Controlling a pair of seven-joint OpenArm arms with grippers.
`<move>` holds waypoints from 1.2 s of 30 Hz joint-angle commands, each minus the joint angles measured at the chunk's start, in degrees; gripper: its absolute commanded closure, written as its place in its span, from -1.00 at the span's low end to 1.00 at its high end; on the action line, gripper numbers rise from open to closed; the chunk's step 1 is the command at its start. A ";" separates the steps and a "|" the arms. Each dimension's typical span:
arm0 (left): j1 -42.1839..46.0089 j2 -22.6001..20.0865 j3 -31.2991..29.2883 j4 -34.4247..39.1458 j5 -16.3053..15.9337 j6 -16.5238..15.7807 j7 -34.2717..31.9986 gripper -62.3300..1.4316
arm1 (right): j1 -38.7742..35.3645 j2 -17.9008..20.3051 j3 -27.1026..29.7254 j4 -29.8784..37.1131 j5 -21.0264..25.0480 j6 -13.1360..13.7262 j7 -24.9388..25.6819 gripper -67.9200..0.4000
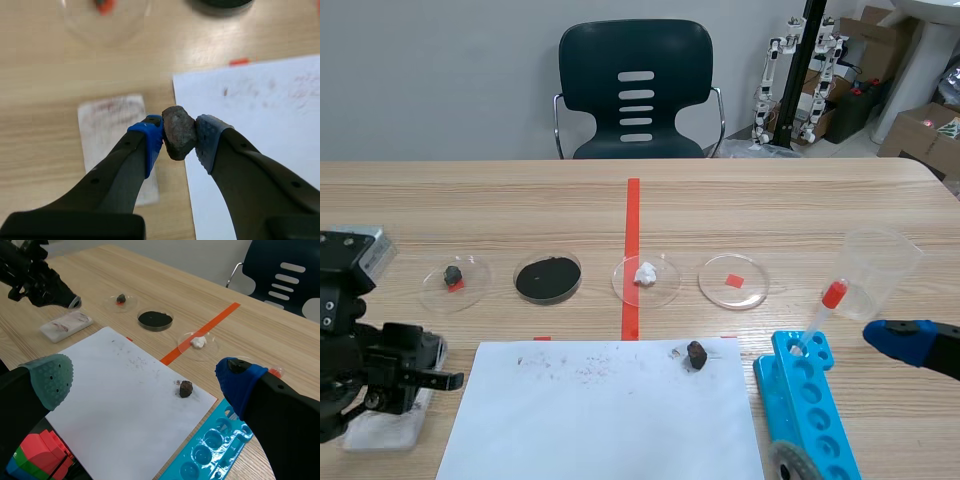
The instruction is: Rub the mineral on the streak plate below the first streak
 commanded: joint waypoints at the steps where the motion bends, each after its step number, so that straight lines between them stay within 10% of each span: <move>1: 1.73 0.24 0.02 1.42 1.49 0.13 -2.84 0.60 | 0.50 0.00 0.15 1.18 0.22 0.02 0.90 -0.74; 10: 12.11 0.48 -0.13 8.50 6.82 -1.16 -18.53 0.60 | 0.50 0.00 0.15 1.18 0.22 0.02 0.90 -0.74; 19: 19.30 1.09 -0.11 12.50 9.51 -14.62 -31.98 0.60 | 0.50 0.00 0.15 1.18 0.22 0.02 0.90 -0.74; 36: 25.18 1.86 -0.11 13.46 16.09 -15.32 -42.01 0.60 | 0.52 0.00 0.15 1.18 0.22 0.02 0.87 -0.74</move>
